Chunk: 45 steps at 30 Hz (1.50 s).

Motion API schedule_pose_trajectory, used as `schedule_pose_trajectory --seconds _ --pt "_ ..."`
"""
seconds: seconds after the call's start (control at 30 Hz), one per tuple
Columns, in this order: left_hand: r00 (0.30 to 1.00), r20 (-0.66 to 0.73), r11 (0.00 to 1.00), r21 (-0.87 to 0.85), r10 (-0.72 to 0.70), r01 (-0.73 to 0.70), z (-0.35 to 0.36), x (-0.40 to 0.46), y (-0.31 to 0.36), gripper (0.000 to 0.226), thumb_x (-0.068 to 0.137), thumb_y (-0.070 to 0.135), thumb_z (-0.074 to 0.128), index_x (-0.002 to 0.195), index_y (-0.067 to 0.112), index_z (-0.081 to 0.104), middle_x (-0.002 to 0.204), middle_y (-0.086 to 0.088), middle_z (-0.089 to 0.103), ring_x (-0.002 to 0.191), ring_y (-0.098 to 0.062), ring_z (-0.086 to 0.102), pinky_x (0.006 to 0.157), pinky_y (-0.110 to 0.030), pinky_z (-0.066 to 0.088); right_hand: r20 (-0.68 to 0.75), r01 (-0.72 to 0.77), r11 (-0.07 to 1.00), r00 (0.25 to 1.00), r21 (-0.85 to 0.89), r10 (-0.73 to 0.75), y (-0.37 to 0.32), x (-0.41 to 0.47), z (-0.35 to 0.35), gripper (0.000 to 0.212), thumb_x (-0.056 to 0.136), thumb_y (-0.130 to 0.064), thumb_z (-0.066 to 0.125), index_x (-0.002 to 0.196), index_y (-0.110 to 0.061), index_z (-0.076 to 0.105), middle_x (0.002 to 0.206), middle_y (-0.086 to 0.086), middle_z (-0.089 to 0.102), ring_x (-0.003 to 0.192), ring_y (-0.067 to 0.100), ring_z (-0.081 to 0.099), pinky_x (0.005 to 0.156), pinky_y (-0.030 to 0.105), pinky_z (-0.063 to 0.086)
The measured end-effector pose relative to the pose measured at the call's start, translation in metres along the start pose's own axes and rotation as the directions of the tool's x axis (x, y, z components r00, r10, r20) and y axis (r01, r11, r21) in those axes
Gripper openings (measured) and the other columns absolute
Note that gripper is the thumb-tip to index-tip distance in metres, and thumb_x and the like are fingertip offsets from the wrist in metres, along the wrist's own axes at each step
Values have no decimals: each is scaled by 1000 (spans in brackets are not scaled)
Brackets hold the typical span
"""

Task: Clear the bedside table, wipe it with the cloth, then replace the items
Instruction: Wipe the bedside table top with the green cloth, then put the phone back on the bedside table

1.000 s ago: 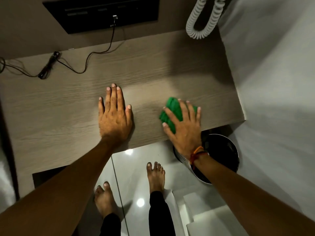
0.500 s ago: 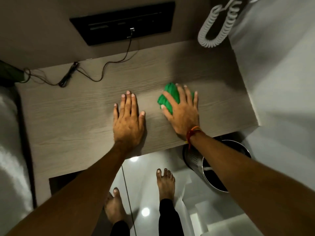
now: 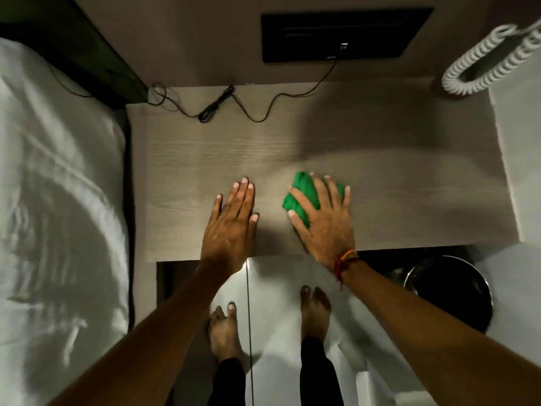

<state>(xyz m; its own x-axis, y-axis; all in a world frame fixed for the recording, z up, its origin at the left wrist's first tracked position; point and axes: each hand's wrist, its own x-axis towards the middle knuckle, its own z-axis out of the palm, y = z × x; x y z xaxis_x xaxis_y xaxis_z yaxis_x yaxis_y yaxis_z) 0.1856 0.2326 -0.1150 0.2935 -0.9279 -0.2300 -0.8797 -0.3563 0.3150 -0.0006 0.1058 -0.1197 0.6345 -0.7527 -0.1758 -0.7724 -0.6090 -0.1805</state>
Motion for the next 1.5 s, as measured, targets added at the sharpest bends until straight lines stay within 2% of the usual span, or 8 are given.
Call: schedule_pose_trajectory --seconds 0.23,0.47,0.63,0.8,1.03,1.13,1.27,1.5 --pt "977 -71 976 -97 -201 193 -21 -39 -39 56 113 27 25 165 11 14 174 -3 9 162 -17 3 133 -45 7 77 315 947 944 64 -320 -105 -22 24 53 101 -53 36 152 -40 34 165 4 28 155 33 20 121 68 15" --pt "965 -150 956 -236 -214 175 -76 -55 -53 55 113 30 24 165 14 19 174 -1 15 162 -14 11 131 -45 16 56 92 938 992 335 -117 -111 -10 -20 63 101 -63 11 160 -40 6 171 -9 8 159 20 1 125 62 4" --pt "903 -389 961 -267 -183 80 -184 -47 -79 54 113 25 33 164 11 25 172 -4 23 160 -17 19 130 -46 21 -64 60 709 998 703 -21 -204 41 -90 67 101 -62 21 161 -33 10 168 -16 9 157 7 4 130 46 9" --pt "642 -685 939 -261 -345 226 -303 -46 -143 54 109 25 41 158 2 38 163 -14 41 153 -28 39 125 -45 31 -76 91 362 996 928 -57 -344 79 -150 64 104 -56 28 161 -31 13 168 -16 14 148 -16 13 115 1 13" --pt "562 -308 639 -435 -768 634 -333 -80 -238 59 107 50 39 138 1 50 132 -28 62 123 -46 59 101 -51 47 105 -101 59 991 993 -82 -459 85 -162 63 107 -49 34 162 -25 13 167 -9 21 118 -28 26 81 -17 23" --pt "538 -294 611 -458 -790 646 -330 -81 -244 62 98 59 49 117 3 63 116 -22 71 110 -43 65 94 -46 51 126 -126 4 990 992 -69 -462 86 -159 64 106 -50 34 162 -28 12 167 -10 20 126 -17 27 89 -11 26" --pt "563 -326 640 -530 -759 556 -319 -77 -225 58 91 56 55 112 4 67 106 -16 73 100 -37 67 90 -47 55 52 -55 -89 998 995 -34 -442 94 -158 66 105 -49 35 161 -21 15 168 -2 22 142 -5 26 124 27 22" --pt "574 -368 669 -551 -731 499 -288 -63 -153 52 88 54 57 110 8 69 102 -15 67 99 -34 61 85 -40 51 36 -37 -139 999 990 -10 -361 86 -163 76 94 -54 44 158 -16 28 164 6 33 152 20 31 127 49 24"
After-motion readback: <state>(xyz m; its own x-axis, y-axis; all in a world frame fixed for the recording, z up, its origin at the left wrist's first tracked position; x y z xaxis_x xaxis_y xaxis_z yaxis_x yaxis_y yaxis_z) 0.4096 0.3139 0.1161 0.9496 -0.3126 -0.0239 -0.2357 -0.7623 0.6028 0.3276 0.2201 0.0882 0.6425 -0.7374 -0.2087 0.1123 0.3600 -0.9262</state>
